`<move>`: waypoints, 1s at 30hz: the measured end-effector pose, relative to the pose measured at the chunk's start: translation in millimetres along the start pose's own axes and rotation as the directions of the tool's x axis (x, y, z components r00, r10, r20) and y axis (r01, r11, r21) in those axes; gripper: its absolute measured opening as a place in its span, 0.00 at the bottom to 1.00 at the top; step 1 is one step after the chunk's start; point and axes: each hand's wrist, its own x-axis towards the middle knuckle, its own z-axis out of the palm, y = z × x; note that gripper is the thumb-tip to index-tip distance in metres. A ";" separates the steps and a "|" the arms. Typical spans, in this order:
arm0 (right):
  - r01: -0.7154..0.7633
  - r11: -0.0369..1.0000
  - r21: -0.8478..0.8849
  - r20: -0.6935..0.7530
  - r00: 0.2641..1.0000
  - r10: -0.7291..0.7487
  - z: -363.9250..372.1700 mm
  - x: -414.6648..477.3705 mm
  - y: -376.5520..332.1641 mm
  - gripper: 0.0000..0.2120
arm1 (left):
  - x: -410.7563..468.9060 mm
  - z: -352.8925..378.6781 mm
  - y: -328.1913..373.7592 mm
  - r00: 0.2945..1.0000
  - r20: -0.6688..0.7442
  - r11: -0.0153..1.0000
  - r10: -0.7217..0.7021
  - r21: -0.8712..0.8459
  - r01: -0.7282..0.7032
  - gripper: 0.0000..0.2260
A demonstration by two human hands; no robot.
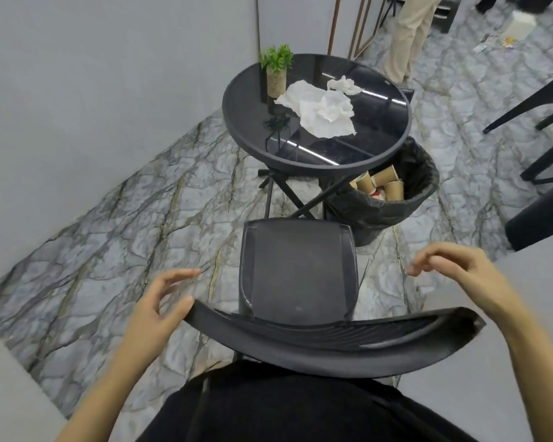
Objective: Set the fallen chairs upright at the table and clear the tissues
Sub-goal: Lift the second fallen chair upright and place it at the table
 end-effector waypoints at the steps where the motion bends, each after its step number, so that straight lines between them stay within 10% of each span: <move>1: -0.008 0.999 -0.040 0.056 0.998 0.010 6.4 13.9 -14.3 0.12 | 5.7 -7.5 -0.5 1.000 -0.010 0.998 -0.008 0.060 0.009 0.13; 8: 0.029 0.897 -0.441 0.477 0.854 0.207 121.4 135.8 -68.8 0.15 | 72.7 -66.0 -33.9 0.965 0.082 0.839 -0.249 0.516 0.172 0.20; 15: 0.112 0.705 -0.701 0.588 0.650 0.481 296.5 226.3 -73.0 0.31 | 127.0 -137.1 -95.4 0.873 0.229 0.690 -0.430 0.707 0.155 0.27; 30: -0.082 0.695 -0.715 0.478 0.669 0.570 476.9 333.9 -81.3 0.31 | 175.7 -289.5 -196.3 0.807 0.179 0.581 -0.562 0.780 0.231 0.23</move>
